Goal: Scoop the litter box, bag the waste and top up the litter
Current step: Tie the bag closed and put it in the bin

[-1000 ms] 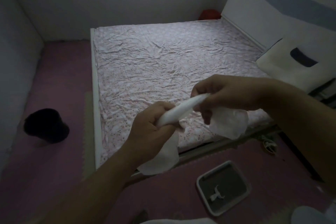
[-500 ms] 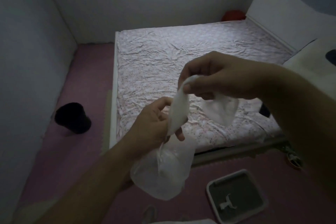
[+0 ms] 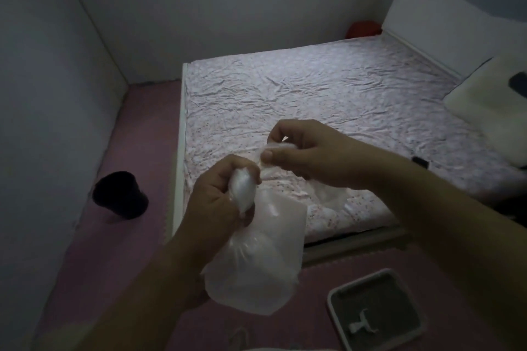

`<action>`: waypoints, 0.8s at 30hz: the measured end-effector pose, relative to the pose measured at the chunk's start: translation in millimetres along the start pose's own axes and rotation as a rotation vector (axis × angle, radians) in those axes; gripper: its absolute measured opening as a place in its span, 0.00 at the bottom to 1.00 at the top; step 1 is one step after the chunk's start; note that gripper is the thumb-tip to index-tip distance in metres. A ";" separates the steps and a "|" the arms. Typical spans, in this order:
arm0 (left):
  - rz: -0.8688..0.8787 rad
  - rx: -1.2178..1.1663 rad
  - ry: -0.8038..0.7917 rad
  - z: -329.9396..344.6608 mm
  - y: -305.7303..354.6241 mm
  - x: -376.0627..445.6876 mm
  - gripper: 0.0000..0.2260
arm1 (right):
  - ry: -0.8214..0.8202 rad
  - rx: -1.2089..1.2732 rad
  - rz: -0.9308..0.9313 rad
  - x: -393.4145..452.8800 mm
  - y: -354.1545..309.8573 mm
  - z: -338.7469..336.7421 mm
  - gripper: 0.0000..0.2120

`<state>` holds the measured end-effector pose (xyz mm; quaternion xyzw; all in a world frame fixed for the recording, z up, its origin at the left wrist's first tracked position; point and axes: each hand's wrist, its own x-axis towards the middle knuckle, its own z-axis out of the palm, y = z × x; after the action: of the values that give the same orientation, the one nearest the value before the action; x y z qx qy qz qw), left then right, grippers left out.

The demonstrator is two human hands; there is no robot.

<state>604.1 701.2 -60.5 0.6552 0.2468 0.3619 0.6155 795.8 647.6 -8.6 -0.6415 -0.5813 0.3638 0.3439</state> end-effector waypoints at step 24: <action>-0.246 -0.388 -0.024 14.5 26.2 4.9 0.10 | 0.165 -0.095 -0.019 -48.6 -4.3 46.0 0.19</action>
<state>615.3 692.6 -33.6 0.4938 0.2432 0.3169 0.7724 750.9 600.4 -24.6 -0.6793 -0.5737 0.2785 0.3631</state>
